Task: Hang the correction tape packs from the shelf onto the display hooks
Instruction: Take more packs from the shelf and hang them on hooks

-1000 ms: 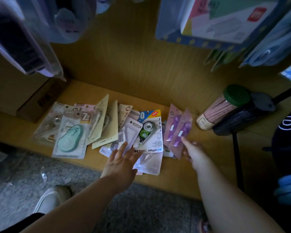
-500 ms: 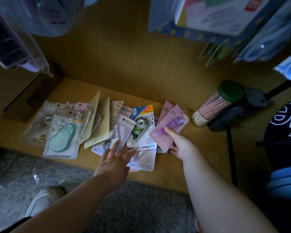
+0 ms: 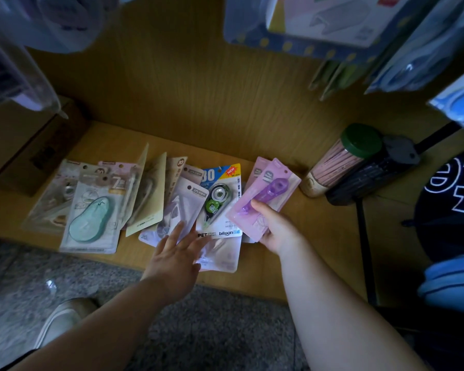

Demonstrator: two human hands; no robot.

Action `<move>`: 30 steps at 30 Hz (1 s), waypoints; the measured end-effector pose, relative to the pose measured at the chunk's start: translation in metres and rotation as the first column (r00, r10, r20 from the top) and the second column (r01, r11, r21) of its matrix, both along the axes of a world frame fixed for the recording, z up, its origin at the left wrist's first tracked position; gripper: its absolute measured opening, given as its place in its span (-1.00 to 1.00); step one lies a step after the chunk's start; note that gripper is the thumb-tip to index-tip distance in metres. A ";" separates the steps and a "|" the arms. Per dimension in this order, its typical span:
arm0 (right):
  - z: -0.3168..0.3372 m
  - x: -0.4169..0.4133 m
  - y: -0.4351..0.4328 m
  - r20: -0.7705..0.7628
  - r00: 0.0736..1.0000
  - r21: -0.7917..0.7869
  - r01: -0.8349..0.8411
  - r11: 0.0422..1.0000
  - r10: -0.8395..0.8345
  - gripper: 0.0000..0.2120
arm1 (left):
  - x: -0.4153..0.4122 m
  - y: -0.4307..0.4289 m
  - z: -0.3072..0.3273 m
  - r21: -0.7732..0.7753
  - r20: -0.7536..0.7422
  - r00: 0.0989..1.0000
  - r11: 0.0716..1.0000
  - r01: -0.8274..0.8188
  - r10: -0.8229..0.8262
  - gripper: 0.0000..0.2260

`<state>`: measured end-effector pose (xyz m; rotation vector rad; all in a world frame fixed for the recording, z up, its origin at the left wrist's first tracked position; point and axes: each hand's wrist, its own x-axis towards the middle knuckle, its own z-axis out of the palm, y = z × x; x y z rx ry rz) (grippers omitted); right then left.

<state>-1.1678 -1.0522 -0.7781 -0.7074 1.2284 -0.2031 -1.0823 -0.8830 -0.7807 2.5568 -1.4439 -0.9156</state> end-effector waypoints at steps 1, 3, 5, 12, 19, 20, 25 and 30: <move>-0.001 0.001 0.001 0.001 1.000 -0.014 0.000 1.000 0.000 -0.84 | 0.000 0.000 0.000 -0.005 -0.005 1.000 1.000 -0.004 0.004 -0.48; -0.002 0.002 0.002 -0.005 1.000 -0.047 0.002 0.999 -0.002 -0.82 | 0.000 0.001 0.001 -0.007 -0.007 1.000 1.000 -0.011 0.011 -0.49; 0.001 -0.001 0.004 -0.011 1.000 -0.072 0.004 0.997 -0.005 -0.82 | 0.001 0.000 0.002 0.002 0.001 1.000 1.000 -0.013 0.013 -0.49; 0.022 -0.043 -0.001 -0.098 0.994 -0.165 0.031 0.986 -0.048 -0.66 | -0.004 -0.005 0.008 0.009 -0.047 0.996 0.997 -0.074 0.074 -0.51; 0.068 -0.065 0.008 0.012 1.000 -0.234 -0.002 0.972 0.005 -0.74 | -0.008 -0.006 0.036 -0.053 -0.049 0.983 0.982 -0.182 0.179 -0.49; 0.074 -0.066 0.012 0.042 0.999 -0.242 0.002 0.970 0.009 -0.73 | -0.011 -0.007 0.042 -0.085 -0.117 0.968 0.969 -0.231 0.221 -0.49; 0.116 -0.081 0.043 0.217 0.974 -0.238 -0.011 0.971 0.064 -0.77 | -0.042 -0.009 0.098 -0.136 -0.756 0.539 0.716 -0.685 0.372 -0.52; 0.164 -0.109 0.086 0.317 0.907 -0.318 -0.173 0.932 0.277 -0.58 | -0.061 0.023 0.153 0.019 -0.936 0.230 0.692 -0.722 0.266 -0.56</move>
